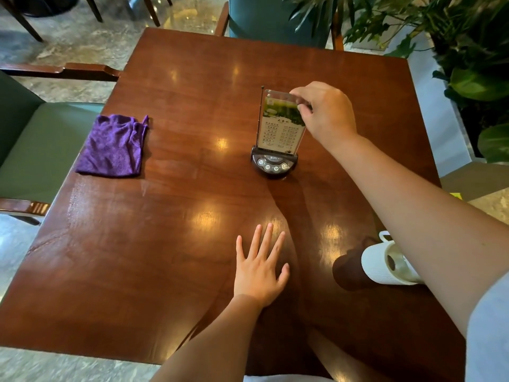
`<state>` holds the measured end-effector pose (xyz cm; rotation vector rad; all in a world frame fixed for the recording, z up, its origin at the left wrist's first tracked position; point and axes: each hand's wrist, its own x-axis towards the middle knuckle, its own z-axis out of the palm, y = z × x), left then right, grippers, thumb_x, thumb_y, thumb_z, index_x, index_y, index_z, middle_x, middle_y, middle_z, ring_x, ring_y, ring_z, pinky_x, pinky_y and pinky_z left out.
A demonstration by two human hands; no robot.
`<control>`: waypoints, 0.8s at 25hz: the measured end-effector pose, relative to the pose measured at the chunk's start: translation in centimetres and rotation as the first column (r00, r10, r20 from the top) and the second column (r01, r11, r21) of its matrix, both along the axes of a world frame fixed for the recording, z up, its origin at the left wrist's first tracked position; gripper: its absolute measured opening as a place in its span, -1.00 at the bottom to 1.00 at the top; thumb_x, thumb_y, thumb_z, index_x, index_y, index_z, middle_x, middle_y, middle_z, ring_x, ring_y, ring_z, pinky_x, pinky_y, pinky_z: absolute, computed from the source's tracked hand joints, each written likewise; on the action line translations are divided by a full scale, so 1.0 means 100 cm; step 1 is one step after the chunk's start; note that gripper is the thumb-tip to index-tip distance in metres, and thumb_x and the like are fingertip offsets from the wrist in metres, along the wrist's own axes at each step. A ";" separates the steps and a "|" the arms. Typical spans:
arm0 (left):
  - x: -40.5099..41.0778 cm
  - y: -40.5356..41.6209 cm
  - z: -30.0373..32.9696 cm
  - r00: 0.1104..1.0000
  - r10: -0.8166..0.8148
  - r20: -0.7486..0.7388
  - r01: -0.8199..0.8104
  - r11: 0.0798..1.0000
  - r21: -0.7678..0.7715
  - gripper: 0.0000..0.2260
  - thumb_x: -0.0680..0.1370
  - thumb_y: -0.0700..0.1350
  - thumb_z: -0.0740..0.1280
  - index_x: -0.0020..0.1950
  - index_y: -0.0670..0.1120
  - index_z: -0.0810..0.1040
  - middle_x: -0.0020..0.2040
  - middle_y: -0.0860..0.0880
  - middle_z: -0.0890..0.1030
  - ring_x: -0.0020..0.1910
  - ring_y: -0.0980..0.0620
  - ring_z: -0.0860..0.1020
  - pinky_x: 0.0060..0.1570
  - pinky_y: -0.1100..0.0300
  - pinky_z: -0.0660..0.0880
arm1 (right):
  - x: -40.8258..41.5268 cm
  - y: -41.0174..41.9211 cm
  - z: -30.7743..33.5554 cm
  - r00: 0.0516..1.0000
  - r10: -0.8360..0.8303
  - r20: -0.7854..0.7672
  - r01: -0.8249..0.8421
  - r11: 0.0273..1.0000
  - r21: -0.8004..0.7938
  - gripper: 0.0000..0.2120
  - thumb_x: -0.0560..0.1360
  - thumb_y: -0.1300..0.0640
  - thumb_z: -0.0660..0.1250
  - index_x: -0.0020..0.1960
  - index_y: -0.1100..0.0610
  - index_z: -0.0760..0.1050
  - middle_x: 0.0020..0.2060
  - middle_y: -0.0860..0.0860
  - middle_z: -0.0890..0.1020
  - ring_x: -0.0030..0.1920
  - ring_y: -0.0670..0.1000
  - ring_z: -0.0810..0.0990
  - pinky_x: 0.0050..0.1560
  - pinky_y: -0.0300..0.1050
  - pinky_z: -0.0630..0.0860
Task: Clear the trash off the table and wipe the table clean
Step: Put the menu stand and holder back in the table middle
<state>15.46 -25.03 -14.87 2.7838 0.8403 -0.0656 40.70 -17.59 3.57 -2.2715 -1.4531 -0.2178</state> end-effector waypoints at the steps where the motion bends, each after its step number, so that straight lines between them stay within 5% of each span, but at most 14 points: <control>1: 0.000 0.000 0.000 1.000 -0.001 -0.002 0.001 1.000 0.003 -0.41 0.54 0.22 0.03 0.54 0.08 0.04 0.55 -0.03 0.06 0.53 -0.09 -0.02 0.41 -0.26 -0.05 | 0.001 0.000 0.000 1.000 0.014 -0.009 -0.014 1.000 -0.006 -0.73 0.53 0.27 0.22 0.19 0.12 0.54 0.02 0.08 0.63 0.06 0.08 0.56 0.02 -0.06 0.49; 14: 0.000 0.000 0.001 1.000 0.002 0.007 -0.002 1.000 0.015 -0.42 0.55 0.23 0.00 0.54 0.10 0.00 0.55 -0.02 0.02 0.53 -0.09 -0.07 0.43 -0.27 -0.16 | 0.008 0.007 -0.002 0.989 0.052 -0.141 -0.041 0.996 0.080 -0.74 0.49 0.35 0.24 0.12 0.17 0.57 -0.03 0.12 0.63 0.01 0.05 0.57 -0.03 -0.21 0.46; 17: -0.001 0.001 0.000 1.000 -0.003 0.017 0.002 1.000 0.027 -0.41 0.54 0.23 0.05 0.53 0.09 0.06 0.55 -0.03 0.09 0.52 -0.10 0.00 0.39 -0.25 -0.08 | 0.005 0.005 -0.005 0.998 0.014 -0.057 -0.012 0.999 0.046 -0.70 0.52 0.29 0.22 0.23 0.14 0.50 0.08 0.10 0.61 0.13 0.09 0.53 0.10 -0.06 0.47; 20: 0.000 -0.002 -0.001 1.000 0.002 0.018 -0.002 1.000 0.013 -0.41 0.54 0.23 0.04 0.54 0.10 0.03 0.55 -0.02 0.06 0.53 -0.08 -0.01 0.41 -0.25 -0.10 | 0.002 -0.006 -0.006 0.998 0.003 0.066 0.004 0.994 -0.106 -0.56 0.53 0.17 0.26 0.40 0.08 0.32 0.33 0.11 0.45 0.38 0.11 0.32 0.40 0.09 0.23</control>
